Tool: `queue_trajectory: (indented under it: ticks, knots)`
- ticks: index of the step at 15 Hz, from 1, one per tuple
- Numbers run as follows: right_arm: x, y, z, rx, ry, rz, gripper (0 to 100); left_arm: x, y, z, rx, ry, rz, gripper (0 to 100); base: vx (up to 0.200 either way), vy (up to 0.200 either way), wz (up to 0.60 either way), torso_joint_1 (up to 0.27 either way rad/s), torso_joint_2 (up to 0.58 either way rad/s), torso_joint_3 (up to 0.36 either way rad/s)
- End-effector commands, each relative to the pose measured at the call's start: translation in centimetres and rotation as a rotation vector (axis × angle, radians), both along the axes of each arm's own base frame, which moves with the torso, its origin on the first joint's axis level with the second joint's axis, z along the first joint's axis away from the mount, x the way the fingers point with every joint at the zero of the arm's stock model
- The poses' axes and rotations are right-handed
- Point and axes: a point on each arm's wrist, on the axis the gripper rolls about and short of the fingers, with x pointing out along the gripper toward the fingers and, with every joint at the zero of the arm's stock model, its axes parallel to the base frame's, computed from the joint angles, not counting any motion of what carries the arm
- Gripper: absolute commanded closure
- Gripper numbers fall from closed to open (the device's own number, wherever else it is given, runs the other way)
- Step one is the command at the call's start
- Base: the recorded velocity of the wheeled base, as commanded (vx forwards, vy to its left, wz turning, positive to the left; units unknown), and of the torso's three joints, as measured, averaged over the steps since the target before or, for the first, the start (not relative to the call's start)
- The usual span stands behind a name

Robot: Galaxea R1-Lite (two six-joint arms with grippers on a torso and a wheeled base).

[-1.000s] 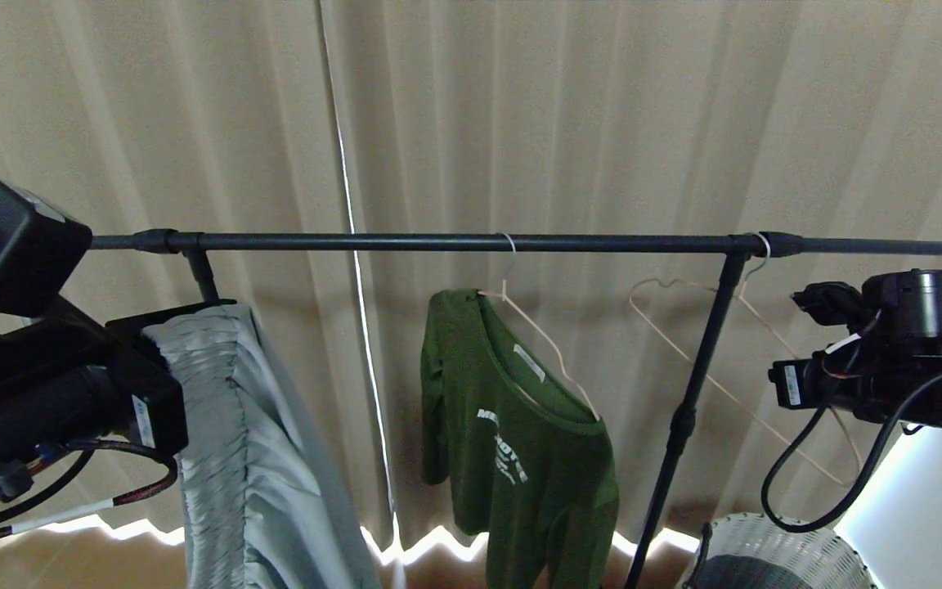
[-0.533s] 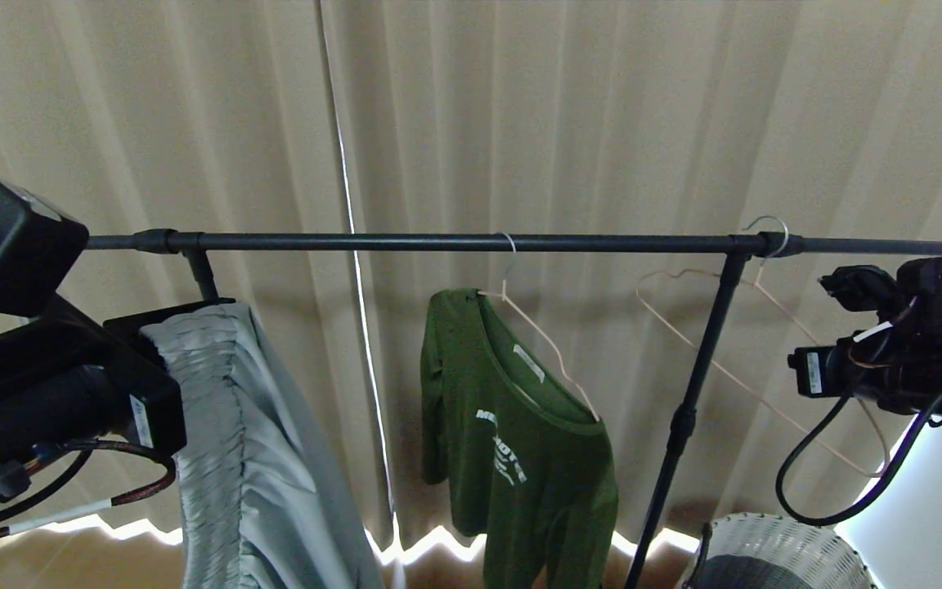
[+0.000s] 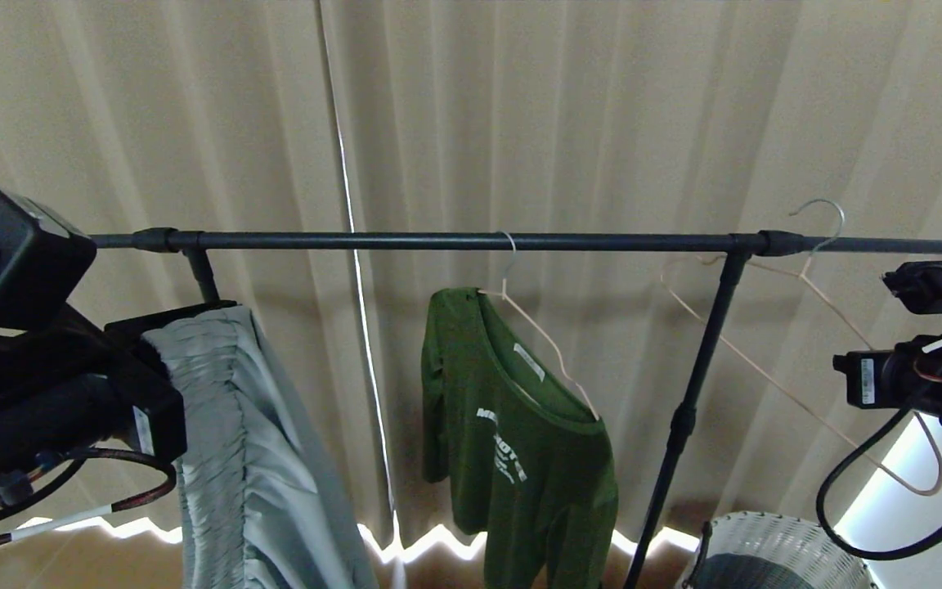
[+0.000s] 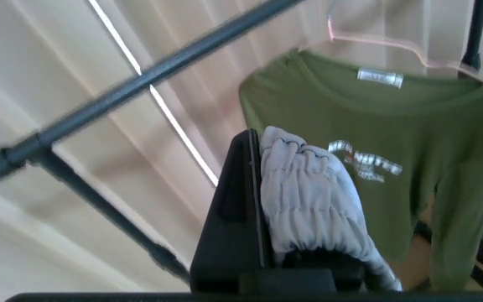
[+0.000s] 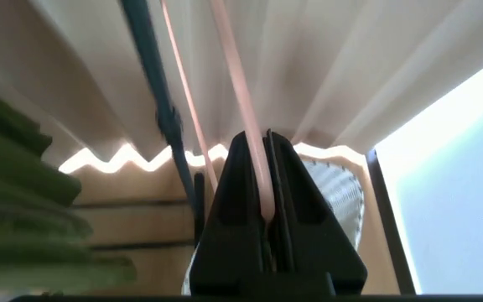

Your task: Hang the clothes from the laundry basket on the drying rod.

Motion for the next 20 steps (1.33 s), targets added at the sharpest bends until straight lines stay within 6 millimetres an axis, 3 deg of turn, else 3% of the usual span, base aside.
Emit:
queue_trajectory:
  ticks: [1,6,11,20]
  knots:
    - [-2.2,0.2,0.7,-0.006,-0.035,-0.002,100,0.0,0.0,-0.4,0.008,0.011,0.001,100,-0.200,0.000,0.00,0.017,0.01,0.007]
    - [-5.2,0.5,0.0,-0.011,-0.026,-0.001,100,0.0,0.1,-0.4,0.007,0.012,0.007,100,-0.200,0.000,0.00,-0.003,0.01,0.000]
    - [-5.9,0.5,0.0,-0.007,-0.037,-0.003,100,0.0,0.1,-0.6,0.012,0.016,0.007,100,-0.200,0.000,0.00,-0.001,0.00,0.002]
    - [-8.5,1.7,0.8,-0.007,-0.095,0.065,100,0.1,0.2,-0.9,0.012,0.031,0.015,100,0.000,0.022,0.00,0.000,0.00,0.001]
